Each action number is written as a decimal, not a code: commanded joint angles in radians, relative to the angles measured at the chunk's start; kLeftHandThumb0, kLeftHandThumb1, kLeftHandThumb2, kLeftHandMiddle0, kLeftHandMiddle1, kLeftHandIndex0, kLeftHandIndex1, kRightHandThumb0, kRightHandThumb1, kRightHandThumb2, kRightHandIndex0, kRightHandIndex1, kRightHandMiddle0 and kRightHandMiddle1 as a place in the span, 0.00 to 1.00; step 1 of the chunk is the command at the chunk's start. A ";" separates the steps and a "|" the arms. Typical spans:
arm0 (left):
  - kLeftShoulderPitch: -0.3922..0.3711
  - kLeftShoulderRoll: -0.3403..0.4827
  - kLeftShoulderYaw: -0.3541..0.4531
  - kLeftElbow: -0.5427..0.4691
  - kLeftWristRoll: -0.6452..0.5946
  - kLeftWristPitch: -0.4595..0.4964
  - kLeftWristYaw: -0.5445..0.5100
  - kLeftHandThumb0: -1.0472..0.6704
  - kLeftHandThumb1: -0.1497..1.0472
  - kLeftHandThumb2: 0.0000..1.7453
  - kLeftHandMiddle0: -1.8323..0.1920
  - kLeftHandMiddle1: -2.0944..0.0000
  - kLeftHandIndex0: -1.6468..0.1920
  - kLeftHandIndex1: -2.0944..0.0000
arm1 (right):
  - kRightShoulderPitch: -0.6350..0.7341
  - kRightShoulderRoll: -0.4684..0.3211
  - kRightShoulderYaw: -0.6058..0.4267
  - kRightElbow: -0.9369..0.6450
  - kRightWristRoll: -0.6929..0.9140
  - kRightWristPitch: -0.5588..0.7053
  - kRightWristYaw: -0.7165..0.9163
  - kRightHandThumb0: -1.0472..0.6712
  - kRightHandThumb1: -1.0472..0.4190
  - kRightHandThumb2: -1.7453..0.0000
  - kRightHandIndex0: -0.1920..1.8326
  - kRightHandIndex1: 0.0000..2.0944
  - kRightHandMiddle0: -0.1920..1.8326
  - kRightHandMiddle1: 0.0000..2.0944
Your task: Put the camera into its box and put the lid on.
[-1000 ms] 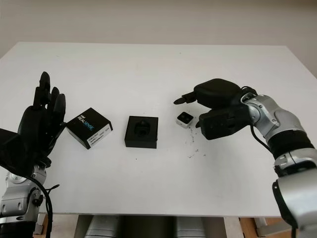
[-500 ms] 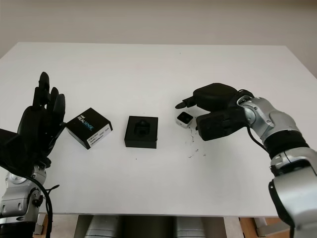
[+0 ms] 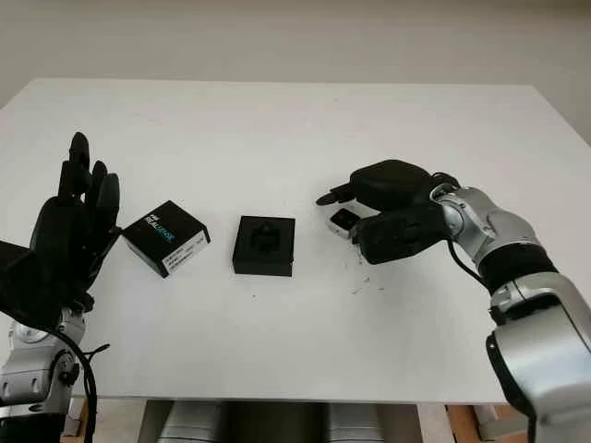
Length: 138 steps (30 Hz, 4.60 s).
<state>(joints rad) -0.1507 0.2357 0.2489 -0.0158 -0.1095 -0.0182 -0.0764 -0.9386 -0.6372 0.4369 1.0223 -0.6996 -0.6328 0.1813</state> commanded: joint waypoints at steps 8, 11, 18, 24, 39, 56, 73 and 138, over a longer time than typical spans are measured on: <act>0.015 0.014 0.008 -0.030 0.006 0.010 0.000 0.20 1.00 0.28 0.98 0.97 0.99 0.97 | -0.036 0.004 0.019 0.025 -0.010 -0.012 -0.026 0.46 0.12 0.97 0.33 0.04 0.38 0.04; 0.015 0.014 0.008 -0.030 0.010 0.009 0.002 0.20 1.00 0.28 0.98 0.97 0.99 0.97 | -0.038 0.000 0.027 0.030 -0.015 -0.010 -0.028 0.45 0.11 0.97 0.33 0.04 0.38 0.04; 0.017 0.012 0.011 -0.033 0.003 0.010 -0.005 0.19 1.00 0.28 0.98 0.97 0.99 0.97 | -0.046 -0.007 0.053 0.046 -0.050 -0.030 -0.071 0.44 0.12 0.97 0.35 0.04 0.39 0.05; 0.019 0.013 0.013 -0.032 0.002 0.009 -0.007 0.20 1.00 0.27 0.98 0.97 0.99 0.97 | -0.051 -0.008 0.059 0.054 -0.057 -0.032 -0.076 0.46 0.12 0.97 0.35 0.04 0.39 0.06; 0.021 0.018 0.012 -0.042 0.004 0.014 -0.016 0.21 1.00 0.28 0.98 0.98 0.99 0.97 | -0.061 -0.020 0.084 0.066 -0.094 -0.012 -0.113 0.46 0.10 0.97 0.37 0.04 0.28 0.36; 0.019 0.029 0.012 -0.038 0.002 0.012 -0.019 0.20 1.00 0.28 0.98 0.97 0.98 0.97 | -0.071 -0.033 0.096 0.082 -0.112 -0.001 -0.132 0.46 0.08 0.97 0.40 0.05 0.18 0.63; 0.024 0.027 0.013 -0.044 0.007 0.015 -0.012 0.21 1.00 0.28 0.97 0.97 0.98 0.97 | -0.056 -0.015 0.088 0.091 -0.068 0.007 -0.102 0.44 0.07 0.97 0.38 0.05 0.15 0.68; 0.028 0.046 0.020 -0.036 -0.013 0.019 -0.043 0.21 1.00 0.25 0.97 0.97 0.97 0.97 | 0.168 0.139 -0.400 -0.248 0.684 0.357 0.363 0.39 0.06 0.97 0.23 0.00 0.22 0.89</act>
<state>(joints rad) -0.1283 0.2737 0.2603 -0.0424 -0.1202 0.0027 -0.1191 -0.7852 -0.5163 0.0584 0.8097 -0.0400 -0.2926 0.5362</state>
